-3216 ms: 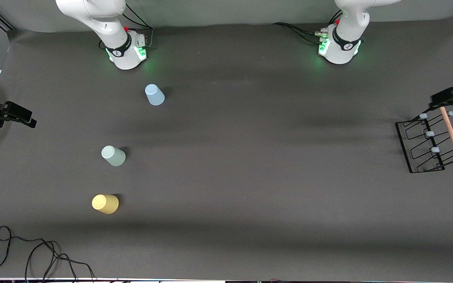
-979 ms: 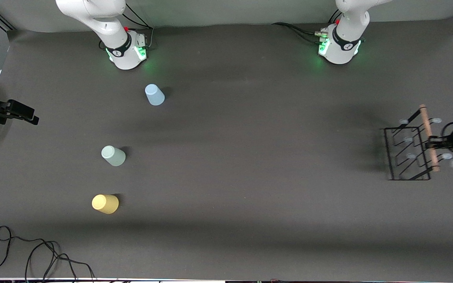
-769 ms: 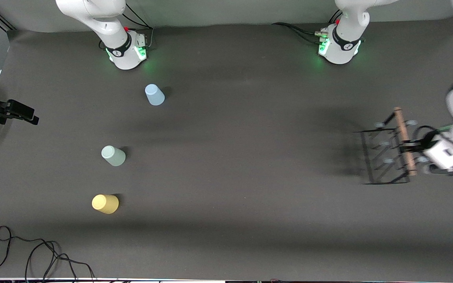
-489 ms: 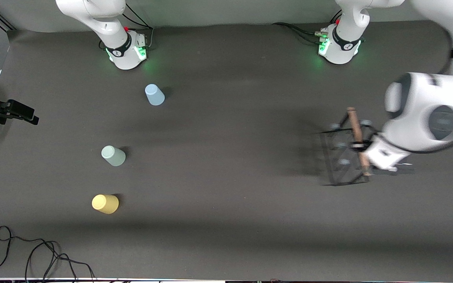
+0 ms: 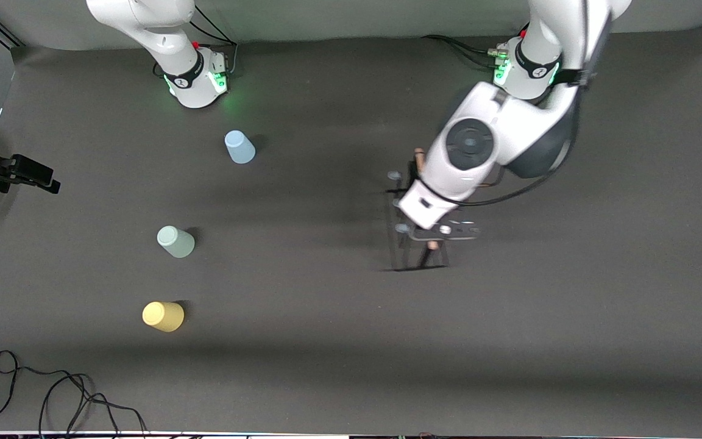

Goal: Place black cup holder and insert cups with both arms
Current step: 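Carry the rack with the left gripper to mid-table and lower it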

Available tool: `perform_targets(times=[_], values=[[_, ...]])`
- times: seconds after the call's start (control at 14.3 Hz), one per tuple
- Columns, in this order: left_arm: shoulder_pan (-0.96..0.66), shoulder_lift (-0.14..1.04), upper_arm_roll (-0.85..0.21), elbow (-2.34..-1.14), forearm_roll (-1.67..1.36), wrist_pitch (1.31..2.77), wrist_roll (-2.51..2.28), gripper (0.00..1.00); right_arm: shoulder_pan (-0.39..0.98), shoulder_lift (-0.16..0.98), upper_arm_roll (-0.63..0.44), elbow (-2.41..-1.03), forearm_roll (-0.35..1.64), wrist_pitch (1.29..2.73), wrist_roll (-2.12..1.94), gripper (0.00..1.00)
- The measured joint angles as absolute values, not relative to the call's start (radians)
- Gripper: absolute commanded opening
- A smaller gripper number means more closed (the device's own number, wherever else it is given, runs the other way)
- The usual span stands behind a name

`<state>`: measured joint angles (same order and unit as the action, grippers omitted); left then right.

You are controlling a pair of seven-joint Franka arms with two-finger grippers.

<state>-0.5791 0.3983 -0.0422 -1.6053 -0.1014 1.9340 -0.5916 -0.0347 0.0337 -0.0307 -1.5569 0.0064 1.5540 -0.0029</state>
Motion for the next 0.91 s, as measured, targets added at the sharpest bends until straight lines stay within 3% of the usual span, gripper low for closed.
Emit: perform_targets(times=[0.35,0.42,0.49,0.91], values=[[-0.664,0.538,-0.075,-1.457,-0.135,1.938,-0.705,0.00,-0.034,0.034,-0.031,-1.558,0.006,1.554,-0.003,1.00],[-0.671,0.564,-0.087,-1.432,-0.135,1.939,-0.731,0.63,-0.034,0.034,-0.030,-1.559,0.006,1.554,-0.003,1.00],[-0.676,0.585,-0.093,-1.413,-0.135,1.946,-0.745,0.99,-0.034,0.034,-0.028,-1.562,0.006,1.554,-0.003,1.00],[-0.671,0.607,-0.090,-1.369,-0.135,1.951,-0.747,1.00,-0.011,0.020,-0.022,-1.614,0.006,1.572,-0.003,1.00]])
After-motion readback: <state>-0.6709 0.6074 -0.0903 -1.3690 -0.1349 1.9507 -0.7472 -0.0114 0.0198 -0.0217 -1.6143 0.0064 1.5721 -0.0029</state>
